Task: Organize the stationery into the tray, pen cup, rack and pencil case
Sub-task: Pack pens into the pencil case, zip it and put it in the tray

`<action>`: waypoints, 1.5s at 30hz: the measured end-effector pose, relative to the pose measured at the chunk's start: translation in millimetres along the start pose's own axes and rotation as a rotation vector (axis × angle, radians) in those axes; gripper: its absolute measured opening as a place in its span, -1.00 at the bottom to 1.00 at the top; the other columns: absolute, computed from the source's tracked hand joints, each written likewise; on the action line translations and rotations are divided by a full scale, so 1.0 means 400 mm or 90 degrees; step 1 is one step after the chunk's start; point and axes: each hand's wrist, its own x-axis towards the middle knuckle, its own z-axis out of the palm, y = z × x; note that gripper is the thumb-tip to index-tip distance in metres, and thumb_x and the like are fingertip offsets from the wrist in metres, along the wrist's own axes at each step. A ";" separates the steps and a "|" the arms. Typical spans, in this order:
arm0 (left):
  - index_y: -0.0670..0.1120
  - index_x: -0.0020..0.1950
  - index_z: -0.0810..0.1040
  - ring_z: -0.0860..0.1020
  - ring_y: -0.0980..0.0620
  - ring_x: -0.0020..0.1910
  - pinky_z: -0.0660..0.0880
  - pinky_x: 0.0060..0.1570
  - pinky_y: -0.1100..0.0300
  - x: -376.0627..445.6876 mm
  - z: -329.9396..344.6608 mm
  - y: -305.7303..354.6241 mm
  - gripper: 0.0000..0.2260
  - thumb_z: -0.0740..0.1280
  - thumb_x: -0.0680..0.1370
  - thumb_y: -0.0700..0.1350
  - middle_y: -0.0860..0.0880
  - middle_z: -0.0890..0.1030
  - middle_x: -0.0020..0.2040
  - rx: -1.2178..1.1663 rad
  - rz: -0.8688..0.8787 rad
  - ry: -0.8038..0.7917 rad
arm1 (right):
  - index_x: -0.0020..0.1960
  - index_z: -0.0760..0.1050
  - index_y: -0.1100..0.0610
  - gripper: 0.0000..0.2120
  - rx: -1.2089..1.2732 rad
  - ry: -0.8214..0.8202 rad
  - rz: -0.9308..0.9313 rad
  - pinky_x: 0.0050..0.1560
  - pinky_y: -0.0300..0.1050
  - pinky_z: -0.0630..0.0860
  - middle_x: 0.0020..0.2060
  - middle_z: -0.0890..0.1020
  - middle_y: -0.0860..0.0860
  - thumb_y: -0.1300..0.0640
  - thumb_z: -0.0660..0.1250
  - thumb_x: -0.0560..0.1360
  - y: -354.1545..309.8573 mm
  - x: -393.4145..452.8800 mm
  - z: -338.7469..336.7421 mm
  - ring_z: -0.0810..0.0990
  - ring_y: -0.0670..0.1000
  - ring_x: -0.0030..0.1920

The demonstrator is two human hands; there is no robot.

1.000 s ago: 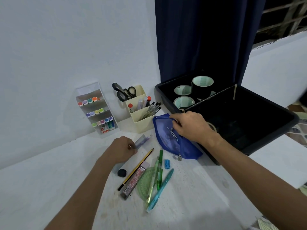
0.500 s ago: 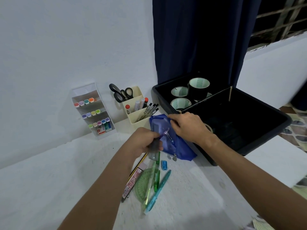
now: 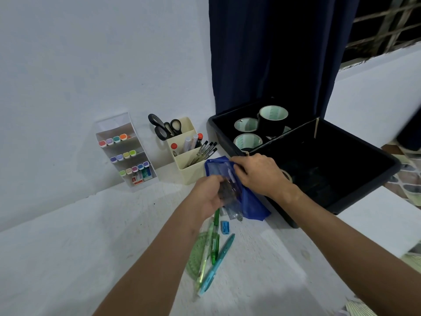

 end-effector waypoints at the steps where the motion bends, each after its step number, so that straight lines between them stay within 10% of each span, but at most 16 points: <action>1: -0.25 -0.06 0.52 0.57 -0.13 -0.26 0.64 -0.36 0.05 -0.002 -0.005 0.003 -0.85 0.16 0.59 -0.29 -0.22 0.57 -0.18 -0.021 -0.008 -0.015 | 0.31 0.45 -0.02 -0.67 0.002 0.000 0.000 -0.05 0.02 0.52 -0.01 0.67 0.07 0.05 0.12 0.58 0.001 0.001 0.000 0.61 0.15 0.00; 23: -0.19 -0.20 0.48 0.44 0.00 -0.46 0.47 -0.53 0.24 0.095 0.028 0.028 -0.91 0.34 0.48 -0.31 -0.12 0.47 -0.38 0.206 0.060 0.138 | 0.29 0.47 -0.02 -0.67 0.017 0.001 0.009 -0.05 0.05 0.57 -0.03 0.68 0.07 0.02 0.12 0.57 0.001 0.001 0.002 0.62 0.16 -0.02; 30: -0.28 0.18 0.53 0.59 -0.07 -0.25 0.60 -0.34 0.14 0.108 0.037 -0.008 -0.78 0.24 0.55 -0.32 -0.18 0.59 -0.10 0.277 0.098 0.046 | 0.29 0.47 -0.03 -0.67 0.004 0.004 0.005 -0.06 0.04 0.57 -0.02 0.68 0.06 0.03 0.13 0.57 0.001 0.002 0.003 0.62 0.14 -0.02; 35: -0.32 0.01 0.61 0.59 -0.16 -0.03 0.45 -0.10 0.13 0.110 0.007 -0.022 -0.82 0.29 0.53 -0.24 -0.24 0.64 -0.04 0.620 0.273 0.118 | 0.31 0.46 -0.04 -0.66 0.004 0.004 0.005 -0.04 0.02 0.55 0.01 0.67 0.04 0.03 0.12 0.57 0.002 0.003 0.004 0.61 0.12 0.01; 45: -0.22 0.10 0.64 0.61 -0.11 0.06 0.50 0.10 0.17 0.108 -0.052 -0.019 -0.78 0.30 0.50 -0.30 -0.15 0.67 0.04 0.690 0.377 0.066 | 0.31 0.46 -0.03 -0.66 0.003 0.004 0.001 -0.02 0.03 0.56 -0.02 0.68 0.06 0.02 0.13 0.58 0.002 0.001 0.001 0.62 0.14 0.00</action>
